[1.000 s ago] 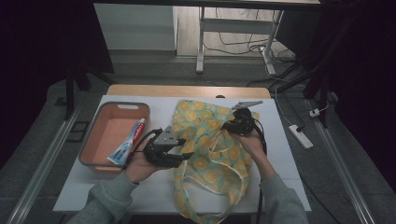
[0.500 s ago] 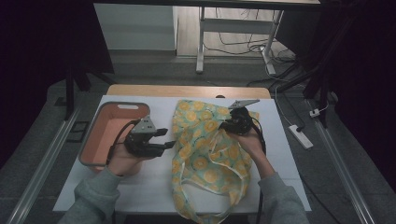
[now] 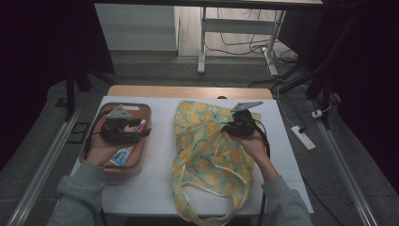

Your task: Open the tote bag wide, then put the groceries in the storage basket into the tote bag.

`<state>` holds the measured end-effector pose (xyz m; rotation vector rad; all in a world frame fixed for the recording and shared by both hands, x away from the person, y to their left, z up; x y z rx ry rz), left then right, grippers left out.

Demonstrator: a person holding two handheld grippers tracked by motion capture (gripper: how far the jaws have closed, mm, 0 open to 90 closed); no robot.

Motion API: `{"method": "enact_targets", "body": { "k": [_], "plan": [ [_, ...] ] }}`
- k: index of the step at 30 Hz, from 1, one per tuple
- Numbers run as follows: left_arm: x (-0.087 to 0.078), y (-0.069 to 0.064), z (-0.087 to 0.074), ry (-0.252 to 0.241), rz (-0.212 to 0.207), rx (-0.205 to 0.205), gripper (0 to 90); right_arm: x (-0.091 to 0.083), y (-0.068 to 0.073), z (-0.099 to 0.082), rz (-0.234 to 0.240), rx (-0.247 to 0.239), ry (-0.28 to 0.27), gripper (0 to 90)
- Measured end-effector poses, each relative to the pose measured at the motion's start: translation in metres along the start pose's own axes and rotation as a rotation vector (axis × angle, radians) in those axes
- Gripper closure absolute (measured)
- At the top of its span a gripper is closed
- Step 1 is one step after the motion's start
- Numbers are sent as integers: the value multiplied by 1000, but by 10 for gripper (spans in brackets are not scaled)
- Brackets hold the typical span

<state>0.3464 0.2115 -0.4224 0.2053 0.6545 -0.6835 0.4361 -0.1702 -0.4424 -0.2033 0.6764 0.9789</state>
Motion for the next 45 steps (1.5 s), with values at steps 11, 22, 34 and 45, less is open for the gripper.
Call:
{"method": "enact_targets", "body": {
  "k": [11, 22, 34, 45],
  "plan": [
    [19, 34, -13, 91, 70, -83, 365, -4, 2, -2, -6, -3, -5, 880],
    [43, 60, -25, 205, 117, -152, 299, -4, 5, -6, 1, -11, 7, 879],
    [72, 69, -45, 360, 103, -168, 271, -1, 2, -9, -4, -3, 18, 879],
    [92, 68, -58, 515, 103, -175, 295, -2, 0, -12, -8, 3, 21, 879]
  ]
}}
Point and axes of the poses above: each handheld gripper's, and its own axes: x roughly forward along the jaws, z roughly out of its top, y roughly to its left, the point moved 2 cm from there along x, roughly forward along the jaws, and after that the axes turned 1 degree about x, right-handed, at the moved point
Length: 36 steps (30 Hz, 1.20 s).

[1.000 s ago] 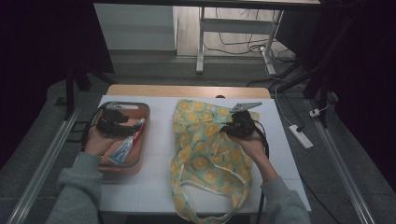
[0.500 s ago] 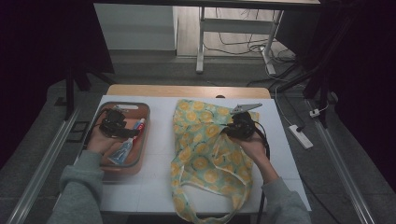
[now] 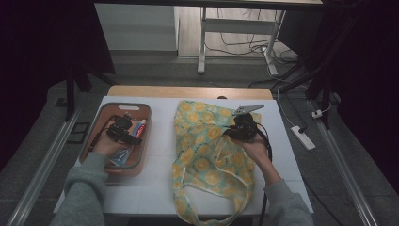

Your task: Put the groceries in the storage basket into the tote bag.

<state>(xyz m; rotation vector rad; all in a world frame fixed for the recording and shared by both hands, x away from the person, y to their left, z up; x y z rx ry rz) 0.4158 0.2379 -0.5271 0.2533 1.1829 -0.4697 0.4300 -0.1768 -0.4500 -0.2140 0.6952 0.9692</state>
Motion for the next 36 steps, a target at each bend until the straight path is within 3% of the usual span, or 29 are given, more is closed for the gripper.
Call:
{"method": "enact_targets", "body": {
  "k": [3, 8, 16, 22, 31, 36],
  "plan": [
    [4, 1, -1, 33, 24, -8, 332, 0, -1, 0, -2, 1, 1, 879],
    [2, 3, -1, 22, 10, -34, 439, -1, -2, 0, -4, 1, -1, 879],
    [-2, 15, -4, 0, -32, -115, 592, -2, -3, -1, -5, 6, -2, 879],
    [-8, 19, -6, -18, -42, -118, 722, -2, -2, -1, -8, 4, -1, 879],
    [-14, 23, -9, -32, -51, -118, 756, -2, -3, -1, -10, 5, -2, 878],
    [-26, 29, -13, -93, -75, -128, 761, -4, -3, -1, -9, -6, -21, 878]
  ]
}}
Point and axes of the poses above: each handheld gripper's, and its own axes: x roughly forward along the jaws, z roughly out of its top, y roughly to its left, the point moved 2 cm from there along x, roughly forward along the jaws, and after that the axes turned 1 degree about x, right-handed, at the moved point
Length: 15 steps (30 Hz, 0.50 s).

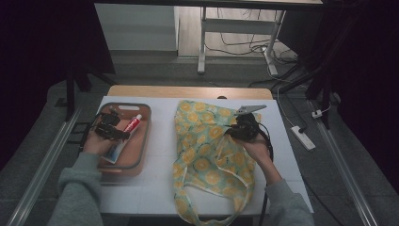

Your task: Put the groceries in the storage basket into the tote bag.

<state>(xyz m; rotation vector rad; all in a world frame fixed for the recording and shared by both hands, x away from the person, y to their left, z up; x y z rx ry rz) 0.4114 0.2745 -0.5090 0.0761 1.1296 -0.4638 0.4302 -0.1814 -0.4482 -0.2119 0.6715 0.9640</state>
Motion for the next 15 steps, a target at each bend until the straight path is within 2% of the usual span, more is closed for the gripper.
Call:
{"method": "enact_targets", "body": {
  "k": [5, 10, 13, 15],
  "plan": [
    [-16, 2, 0, -85, -41, -5, 763, 0, 0, 0, -1, -2, -3, 879],
    [-39, 1, 0, -169, -68, 7, 764, -1, 1, 0, -3, -4, -6, 878],
    [-53, -3, 1, -220, -103, 18, 763, -1, 1, 1, -4, -4, -6, 878],
    [-65, -9, 2, -267, -142, 31, 763, -1, 1, 1, -4, -3, -8, 878]
  ]
}}
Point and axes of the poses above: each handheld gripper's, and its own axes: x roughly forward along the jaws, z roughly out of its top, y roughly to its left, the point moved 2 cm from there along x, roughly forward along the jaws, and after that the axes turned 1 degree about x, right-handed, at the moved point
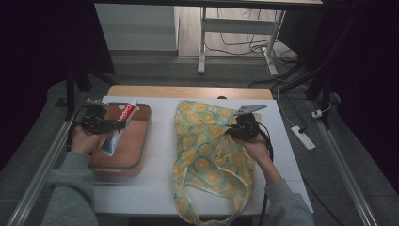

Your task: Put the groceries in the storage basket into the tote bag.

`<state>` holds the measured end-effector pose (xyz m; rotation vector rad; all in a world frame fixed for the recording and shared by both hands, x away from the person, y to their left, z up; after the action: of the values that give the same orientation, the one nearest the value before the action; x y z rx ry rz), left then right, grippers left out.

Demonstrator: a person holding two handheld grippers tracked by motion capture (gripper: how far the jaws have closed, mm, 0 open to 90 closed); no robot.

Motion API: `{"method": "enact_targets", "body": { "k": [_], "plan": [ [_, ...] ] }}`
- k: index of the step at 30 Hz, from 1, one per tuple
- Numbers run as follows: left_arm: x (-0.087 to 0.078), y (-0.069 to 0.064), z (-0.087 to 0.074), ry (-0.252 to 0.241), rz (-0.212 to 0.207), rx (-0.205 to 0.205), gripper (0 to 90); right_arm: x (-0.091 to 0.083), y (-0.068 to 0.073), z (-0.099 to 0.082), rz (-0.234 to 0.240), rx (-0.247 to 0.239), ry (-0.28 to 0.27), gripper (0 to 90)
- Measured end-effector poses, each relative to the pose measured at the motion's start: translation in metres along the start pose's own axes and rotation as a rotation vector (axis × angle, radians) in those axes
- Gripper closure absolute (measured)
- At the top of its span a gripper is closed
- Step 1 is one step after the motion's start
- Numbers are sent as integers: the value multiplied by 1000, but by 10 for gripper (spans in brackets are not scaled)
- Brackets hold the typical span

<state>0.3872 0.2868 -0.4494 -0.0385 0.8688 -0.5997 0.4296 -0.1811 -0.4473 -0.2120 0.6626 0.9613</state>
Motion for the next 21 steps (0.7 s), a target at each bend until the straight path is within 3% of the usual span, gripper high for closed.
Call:
{"method": "enact_targets", "body": {
  "k": [5, 13, 16, 21],
  "plan": [
    [-19, -28, 11, -70, -35, 82, 763, 0, 1, 0, 0, 0, 0, 878],
    [-33, -86, 23, -135, -188, 219, 763, 1, 1, 0, -1, 0, -2, 878],
    [-30, -110, 26, -127, -268, 283, 762, 1, 1, 1, 0, 2, -5, 878],
    [-16, -148, 26, -85, -329, 372, 763, 0, 1, 1, 1, 2, -16, 878]
  ]
}}
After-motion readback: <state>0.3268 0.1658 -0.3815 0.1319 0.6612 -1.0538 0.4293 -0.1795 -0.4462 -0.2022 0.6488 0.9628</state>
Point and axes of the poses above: each handheld gripper's, and its own axes: x roughly forward along the jaws, z roughly out of its top, y roughly to its left, the point moved 2 cm from there along x, roughly forward along the jaws, and after that the axes turned 1 degree about x, right-handed, at the moved point
